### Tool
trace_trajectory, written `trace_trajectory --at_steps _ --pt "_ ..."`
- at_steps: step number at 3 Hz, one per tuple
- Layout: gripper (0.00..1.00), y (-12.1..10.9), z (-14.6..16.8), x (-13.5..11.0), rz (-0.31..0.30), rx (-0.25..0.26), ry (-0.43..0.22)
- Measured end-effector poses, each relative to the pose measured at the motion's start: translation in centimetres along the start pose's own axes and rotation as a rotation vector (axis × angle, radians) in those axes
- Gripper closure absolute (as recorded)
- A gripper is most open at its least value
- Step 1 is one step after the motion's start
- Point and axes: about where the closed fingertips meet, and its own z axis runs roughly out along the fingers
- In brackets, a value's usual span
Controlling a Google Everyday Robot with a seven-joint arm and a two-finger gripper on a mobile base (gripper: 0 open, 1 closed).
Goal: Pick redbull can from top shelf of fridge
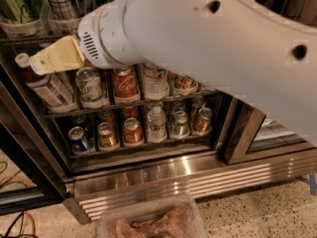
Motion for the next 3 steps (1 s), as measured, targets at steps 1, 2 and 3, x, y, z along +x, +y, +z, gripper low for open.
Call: trace_trajectory --at_steps 1,2,3 --pt "0.0 0.3 -0.4 -0.5 0.054 0.01 -0.008" --pt "0.0 0.3 -0.4 -1.8 0.044 0.036 -0.055" --pt "0.0 -0.1 0.2 -4.0 0.042 0.072 -0.116"
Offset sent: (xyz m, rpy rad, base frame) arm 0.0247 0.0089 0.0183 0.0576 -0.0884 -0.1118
